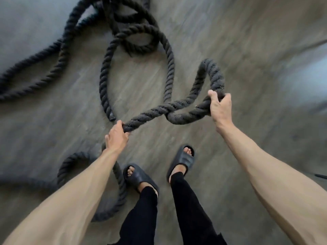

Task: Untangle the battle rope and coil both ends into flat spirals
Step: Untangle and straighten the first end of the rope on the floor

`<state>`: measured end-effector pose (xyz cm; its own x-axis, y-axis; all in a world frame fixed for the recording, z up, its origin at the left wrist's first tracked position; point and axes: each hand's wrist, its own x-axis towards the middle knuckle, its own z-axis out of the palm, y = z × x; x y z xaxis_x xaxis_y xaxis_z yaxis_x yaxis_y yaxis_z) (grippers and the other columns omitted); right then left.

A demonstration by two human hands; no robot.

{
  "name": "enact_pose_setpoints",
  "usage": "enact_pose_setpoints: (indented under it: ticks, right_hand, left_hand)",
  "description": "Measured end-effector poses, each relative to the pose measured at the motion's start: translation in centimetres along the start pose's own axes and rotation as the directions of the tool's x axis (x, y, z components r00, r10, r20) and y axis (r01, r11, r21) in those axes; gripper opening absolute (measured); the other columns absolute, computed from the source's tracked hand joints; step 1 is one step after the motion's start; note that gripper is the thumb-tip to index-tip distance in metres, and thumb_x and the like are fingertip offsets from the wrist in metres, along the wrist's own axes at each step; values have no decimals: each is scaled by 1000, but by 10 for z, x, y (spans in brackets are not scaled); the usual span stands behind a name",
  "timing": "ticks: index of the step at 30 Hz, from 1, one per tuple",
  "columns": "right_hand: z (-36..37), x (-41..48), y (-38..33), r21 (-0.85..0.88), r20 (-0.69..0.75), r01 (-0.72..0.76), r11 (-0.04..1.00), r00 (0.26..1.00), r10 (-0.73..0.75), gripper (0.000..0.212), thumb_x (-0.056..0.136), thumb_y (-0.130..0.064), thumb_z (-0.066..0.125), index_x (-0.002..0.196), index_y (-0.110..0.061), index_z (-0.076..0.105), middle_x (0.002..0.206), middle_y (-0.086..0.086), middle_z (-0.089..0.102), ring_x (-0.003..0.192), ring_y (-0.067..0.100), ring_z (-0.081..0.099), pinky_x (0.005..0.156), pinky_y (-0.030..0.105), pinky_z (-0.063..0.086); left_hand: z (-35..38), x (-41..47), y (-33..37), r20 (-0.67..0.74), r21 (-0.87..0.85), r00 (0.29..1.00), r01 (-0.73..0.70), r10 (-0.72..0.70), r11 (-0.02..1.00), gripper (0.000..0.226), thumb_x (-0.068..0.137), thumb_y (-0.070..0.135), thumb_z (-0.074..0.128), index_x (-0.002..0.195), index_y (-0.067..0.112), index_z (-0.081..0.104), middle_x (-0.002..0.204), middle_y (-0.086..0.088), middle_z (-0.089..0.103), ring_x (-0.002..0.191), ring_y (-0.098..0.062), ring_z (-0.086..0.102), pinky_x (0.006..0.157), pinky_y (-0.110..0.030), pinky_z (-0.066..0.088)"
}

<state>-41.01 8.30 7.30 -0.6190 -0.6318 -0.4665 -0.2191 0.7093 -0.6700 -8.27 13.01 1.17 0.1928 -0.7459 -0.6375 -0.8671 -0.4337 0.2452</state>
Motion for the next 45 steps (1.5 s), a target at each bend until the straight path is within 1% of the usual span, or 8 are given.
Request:
enact_pose_setpoints:
  ticks: [11, 17, 21, 27, 34, 38, 42, 45]
  right_hand:
    - [-7, 12, -85, 121, 79, -143, 982, 988, 135, 80, 91, -66, 54, 133, 2, 51, 135, 13, 58, 124, 28, 57, 107, 35, 44]
    - [-15, -4, -66, 460, 376, -381, 802, 902, 213, 37, 106, -32, 37, 114, -2, 57, 85, 24, 75, 77, 38, 76, 62, 49, 62]
    - [-5, -52, 1, -68, 608, 163, 984, 789, -89, 45, 86, 7, 52, 130, -5, 53, 119, 17, 68, 107, 28, 66, 91, 30, 52]
    - [2, -100, 39, -89, 696, 366, 926, 688, -205, 53, 79, -50, 75, 119, -24, 54, 106, -6, 68, 97, 13, 62, 78, 27, 45]
    - [-3, -87, -18, 15, 416, 129, 992, 901, -123, 66, 85, -66, 59, 112, -7, 67, 105, 13, 75, 106, 27, 69, 97, 44, 53]
    - [-11, -50, -87, 205, 416, -190, 960, 905, 90, 57, 96, -50, 61, 86, 6, 65, 67, 23, 71, 63, 33, 73, 63, 42, 61]
    - [-26, -22, -120, 389, 482, -442, 809, 845, 230, 51, 99, -51, 57, 97, 1, 54, 52, 19, 63, 44, 29, 63, 48, 38, 58]
    - [-27, -14, -105, 533, 523, -508, 677, 826, 208, 54, 105, -52, 38, 113, -2, 56, 85, 26, 71, 72, 36, 69, 63, 42, 60]
  left_hand:
    - [-7, -47, 140, -60, -117, 763, -645, 643, 755, 82, 84, 50, 68, 148, 10, 37, 153, -13, 38, 145, -26, 30, 121, -44, 20]
    - [-15, -53, 170, -173, -361, 927, -373, 332, 855, 56, 89, 62, 53, 103, 8, 57, 94, -17, 71, 92, -38, 66, 73, -41, 50]
    - [-54, -31, 213, -82, -650, 995, -6, -61, 760, 72, 88, 64, 51, 113, -2, 64, 113, -23, 67, 106, -35, 63, 92, -43, 51]
    - [-84, -4, 204, 375, -844, 920, 388, -112, 371, 54, 93, 50, 57, 122, 5, 54, 112, -22, 67, 97, -40, 69, 85, -58, 55]
    - [-35, -38, 188, 410, -751, 907, 273, 100, 601, 49, 104, 51, 27, 107, 21, 66, 112, -9, 68, 91, -20, 65, 93, -38, 47]
    - [0, -78, 150, 554, -639, 815, 284, 171, 715, 43, 105, 38, 36, 122, 8, 61, 111, -9, 67, 85, -7, 71, 77, -21, 55]
    - [5, -101, 120, 533, -665, 832, 298, 155, 685, 42, 106, 37, 30, 108, 16, 67, 92, -17, 74, 90, -25, 70, 89, -36, 53]
    - [-17, -93, 130, 585, -742, 798, 452, 148, 495, 66, 101, 49, 33, 56, 18, 69, 49, -7, 59, 42, -20, 57, 46, -22, 48]
